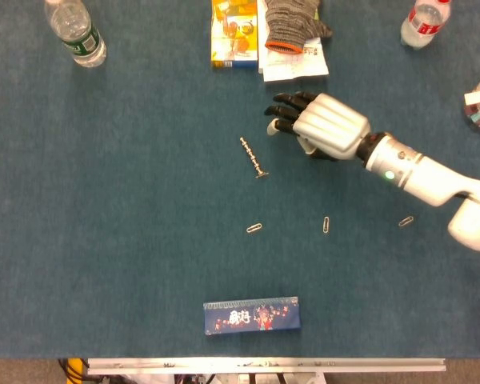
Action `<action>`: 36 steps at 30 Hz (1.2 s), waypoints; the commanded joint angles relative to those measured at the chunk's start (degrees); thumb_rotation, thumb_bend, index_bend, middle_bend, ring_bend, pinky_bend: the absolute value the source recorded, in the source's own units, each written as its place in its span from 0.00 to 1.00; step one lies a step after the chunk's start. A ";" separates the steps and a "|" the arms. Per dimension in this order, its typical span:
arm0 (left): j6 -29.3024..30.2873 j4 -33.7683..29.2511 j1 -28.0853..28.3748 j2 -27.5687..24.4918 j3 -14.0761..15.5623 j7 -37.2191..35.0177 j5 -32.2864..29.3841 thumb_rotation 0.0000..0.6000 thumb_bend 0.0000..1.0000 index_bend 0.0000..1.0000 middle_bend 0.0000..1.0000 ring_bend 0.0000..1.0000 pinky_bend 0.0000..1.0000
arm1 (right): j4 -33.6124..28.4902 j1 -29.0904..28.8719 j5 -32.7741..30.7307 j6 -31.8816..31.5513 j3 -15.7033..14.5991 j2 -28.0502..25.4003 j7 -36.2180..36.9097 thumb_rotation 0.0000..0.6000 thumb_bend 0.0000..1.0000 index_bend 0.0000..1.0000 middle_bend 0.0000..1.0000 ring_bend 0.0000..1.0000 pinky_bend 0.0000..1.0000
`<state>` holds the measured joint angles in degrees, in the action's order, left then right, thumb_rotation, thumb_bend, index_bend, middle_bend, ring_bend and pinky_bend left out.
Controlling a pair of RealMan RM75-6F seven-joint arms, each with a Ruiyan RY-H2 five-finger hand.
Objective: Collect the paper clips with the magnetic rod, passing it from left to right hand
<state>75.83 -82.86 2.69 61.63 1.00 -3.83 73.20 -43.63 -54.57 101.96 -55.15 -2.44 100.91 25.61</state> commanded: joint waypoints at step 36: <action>-3.13 5.55 -2.10 1.78 -0.61 -6.48 0.97 1.00 0.36 0.08 0.00 0.00 0.00 | 17.55 -3.53 0.62 -1.06 -5.16 12.35 6.91 1.00 0.89 0.30 0.18 0.10 0.22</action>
<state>72.72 -77.34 0.60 63.40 0.40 -10.29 74.17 -26.24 -58.07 102.60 -56.30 -7.50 113.15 32.63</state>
